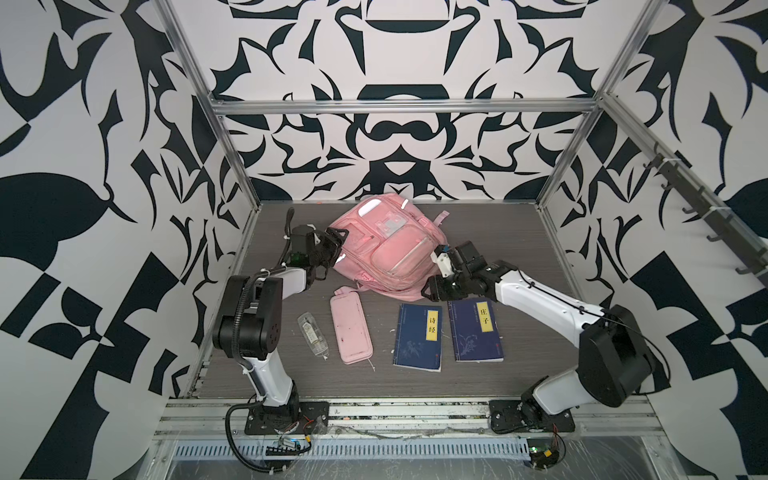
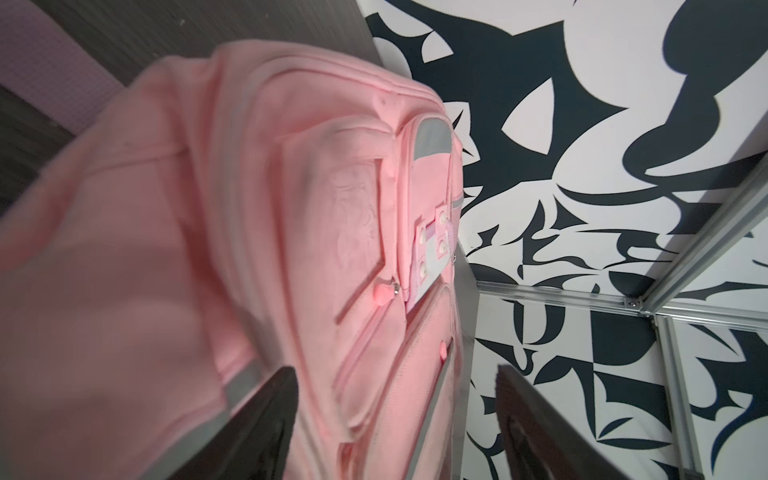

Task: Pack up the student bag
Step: 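Release the backpack and move both grippers toward the blue books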

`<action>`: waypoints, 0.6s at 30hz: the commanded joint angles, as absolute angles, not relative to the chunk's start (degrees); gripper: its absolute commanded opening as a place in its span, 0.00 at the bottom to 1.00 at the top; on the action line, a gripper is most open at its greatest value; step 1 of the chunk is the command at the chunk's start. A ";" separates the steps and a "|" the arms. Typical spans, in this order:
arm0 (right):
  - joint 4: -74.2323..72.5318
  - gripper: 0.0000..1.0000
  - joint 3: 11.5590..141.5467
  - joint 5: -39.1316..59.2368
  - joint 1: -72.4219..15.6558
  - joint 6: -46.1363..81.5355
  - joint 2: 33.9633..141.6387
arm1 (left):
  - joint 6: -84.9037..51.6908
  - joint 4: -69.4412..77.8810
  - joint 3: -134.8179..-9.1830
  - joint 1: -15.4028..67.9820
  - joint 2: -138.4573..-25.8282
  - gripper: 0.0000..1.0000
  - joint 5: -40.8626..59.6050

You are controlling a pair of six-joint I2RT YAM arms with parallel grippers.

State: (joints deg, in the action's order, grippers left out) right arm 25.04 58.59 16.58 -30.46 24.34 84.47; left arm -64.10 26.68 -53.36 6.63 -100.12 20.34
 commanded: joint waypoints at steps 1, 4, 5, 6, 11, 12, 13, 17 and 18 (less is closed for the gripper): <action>24.87 0.56 57.66 15.19 -29.59 24.92 80.91 | -58.72 19.46 -55.94 7.36 -96.34 0.84 19.58; 26.57 0.59 56.95 13.41 -27.98 25.35 79.31 | -56.15 13.69 -56.78 8.07 -93.59 0.92 18.42; 27.48 0.60 56.82 12.55 -27.48 25.68 78.67 | -54.94 11.08 -57.16 8.32 -92.50 0.93 17.99; 27.88 0.62 56.47 11.72 -26.93 26.07 78.22 | -53.79 8.82 -57.46 8.55 -91.62 0.94 17.65; 29.03 0.75 53.98 3.05 -25.40 32.32 73.96 | -48.06 -0.38 -58.03 10.30 -86.17 0.95 16.70; 29.51 0.77 53.67 1.27 -25.35 33.59 73.28 | -46.81 -1.67 -57.82 10.89 -85.00 0.95 16.67; 29.87 0.82 53.45 0.22 -25.35 34.12 72.68 | -45.60 -2.99 -57.51 11.49 -84.09 0.95 16.61; 30.12 0.95 51.53 -1.02 -25.33 37.31 70.46 | -40.41 -8.66 -56.15 15.13 -80.52 0.95 17.53; 30.04 0.96 50.78 -0.93 -25.36 37.52 69.89 | -39.18 -10.11 -55.67 16.31 -79.72 0.95 17.75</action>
State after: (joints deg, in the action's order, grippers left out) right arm 29.02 52.16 2.20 -25.26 34.06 71.83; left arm -45.52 -2.35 -56.73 13.85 -82.26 17.37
